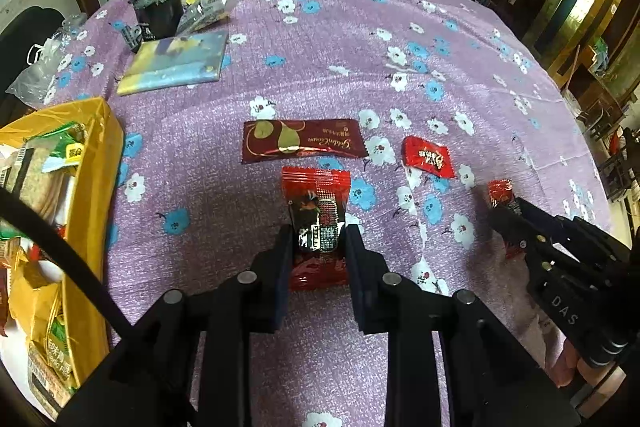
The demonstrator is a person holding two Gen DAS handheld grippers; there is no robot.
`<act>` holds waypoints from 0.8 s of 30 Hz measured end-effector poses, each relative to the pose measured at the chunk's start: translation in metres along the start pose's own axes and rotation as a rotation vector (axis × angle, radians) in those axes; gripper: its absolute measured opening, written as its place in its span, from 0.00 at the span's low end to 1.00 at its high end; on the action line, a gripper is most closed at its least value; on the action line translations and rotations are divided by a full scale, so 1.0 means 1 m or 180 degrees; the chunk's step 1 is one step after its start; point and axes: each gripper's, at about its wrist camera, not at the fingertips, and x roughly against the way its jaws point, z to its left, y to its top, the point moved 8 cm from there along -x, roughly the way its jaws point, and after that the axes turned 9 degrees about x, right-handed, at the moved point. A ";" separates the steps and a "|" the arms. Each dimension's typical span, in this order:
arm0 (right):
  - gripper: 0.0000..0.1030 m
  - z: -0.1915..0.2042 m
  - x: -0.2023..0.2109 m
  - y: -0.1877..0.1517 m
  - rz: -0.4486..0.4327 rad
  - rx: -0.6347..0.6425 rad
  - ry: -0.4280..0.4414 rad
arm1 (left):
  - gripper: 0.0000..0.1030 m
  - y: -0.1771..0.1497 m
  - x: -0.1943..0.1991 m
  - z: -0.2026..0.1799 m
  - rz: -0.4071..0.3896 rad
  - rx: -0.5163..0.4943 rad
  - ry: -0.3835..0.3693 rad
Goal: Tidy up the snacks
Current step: 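Grasp a red candy packet with the left gripper while the right grasps another, then carry both red candy packets over the white box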
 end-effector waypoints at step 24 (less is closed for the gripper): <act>0.24 0.021 0.020 0.006 -0.0121 0.0070 0.0188 | 0.26 0.001 0.042 0.014 -0.0232 0.0076 -0.0049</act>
